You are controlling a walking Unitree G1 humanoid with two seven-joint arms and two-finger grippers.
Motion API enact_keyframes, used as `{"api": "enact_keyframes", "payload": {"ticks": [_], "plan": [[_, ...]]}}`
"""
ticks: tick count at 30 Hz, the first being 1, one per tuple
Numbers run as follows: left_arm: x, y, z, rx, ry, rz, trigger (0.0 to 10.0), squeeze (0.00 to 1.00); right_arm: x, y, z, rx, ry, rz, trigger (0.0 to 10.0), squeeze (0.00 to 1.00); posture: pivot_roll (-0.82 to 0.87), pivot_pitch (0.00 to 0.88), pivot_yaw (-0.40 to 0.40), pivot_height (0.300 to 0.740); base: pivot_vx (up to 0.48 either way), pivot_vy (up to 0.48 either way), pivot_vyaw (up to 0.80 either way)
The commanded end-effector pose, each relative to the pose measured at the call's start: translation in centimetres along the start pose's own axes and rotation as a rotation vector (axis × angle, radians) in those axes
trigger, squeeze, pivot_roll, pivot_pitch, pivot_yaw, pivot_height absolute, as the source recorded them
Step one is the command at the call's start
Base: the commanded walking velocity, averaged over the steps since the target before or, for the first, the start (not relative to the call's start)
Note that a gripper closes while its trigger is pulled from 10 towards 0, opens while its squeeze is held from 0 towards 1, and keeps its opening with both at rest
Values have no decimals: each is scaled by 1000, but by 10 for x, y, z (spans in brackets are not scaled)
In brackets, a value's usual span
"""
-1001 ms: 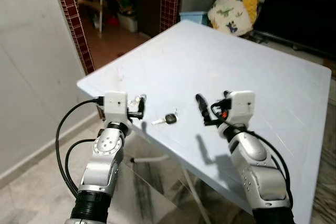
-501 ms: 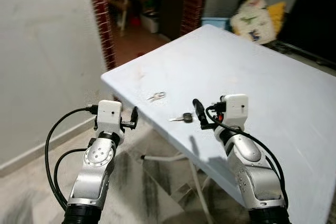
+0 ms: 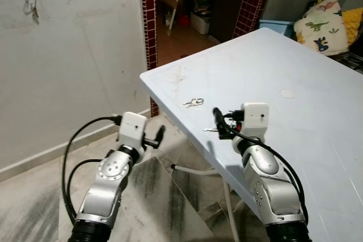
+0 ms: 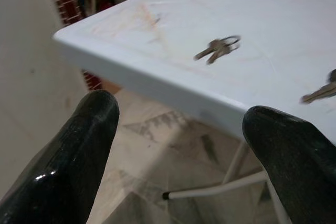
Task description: Hang keys on a hook
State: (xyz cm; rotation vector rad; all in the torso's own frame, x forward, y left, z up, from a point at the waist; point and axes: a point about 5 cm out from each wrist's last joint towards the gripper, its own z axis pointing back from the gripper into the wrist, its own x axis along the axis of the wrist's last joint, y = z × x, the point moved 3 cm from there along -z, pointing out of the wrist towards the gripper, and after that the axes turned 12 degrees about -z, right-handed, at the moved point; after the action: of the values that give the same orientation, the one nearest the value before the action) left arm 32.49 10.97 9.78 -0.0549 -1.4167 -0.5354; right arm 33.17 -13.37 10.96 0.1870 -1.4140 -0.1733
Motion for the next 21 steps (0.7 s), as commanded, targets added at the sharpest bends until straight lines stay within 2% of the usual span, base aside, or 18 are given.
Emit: {"api": "enact_keyframes", "payload": {"ticks": [1, 4, 10, 19, 21], "plan": [[2, -3, -3, -41, 6, 0, 10000, 0, -2, -5, -2, -37, 22, 1, 10000, 0, 82, 0, -49, 740, 0, 0, 0], [-2, -15, -3, -127, 28, 14, 10000, 0, -12, -4, -2, -41, 69, 9, 10000, 0, 78, 0, -46, 740, 0, 0, 0], [0, -26, -3, -197, 35, 25, 10000, 0, -20, 0, -4, -35, 101, -1, 10000, 0, 82, 0, -43, 740, 0, 0, 0], [-1, -33, -1, -258, 46, 20, 10000, 0, -23, 5, -12, -37, 104, -32, 10000, 0, 87, 0, -45, 740, 0, 0, 0], [0, -35, -2, -263, 46, 20, 10000, 0, -25, 5, -14, -38, 108, -29, 9686, 0, 91, 0, -42, 740, 0, 0, 0]]}}
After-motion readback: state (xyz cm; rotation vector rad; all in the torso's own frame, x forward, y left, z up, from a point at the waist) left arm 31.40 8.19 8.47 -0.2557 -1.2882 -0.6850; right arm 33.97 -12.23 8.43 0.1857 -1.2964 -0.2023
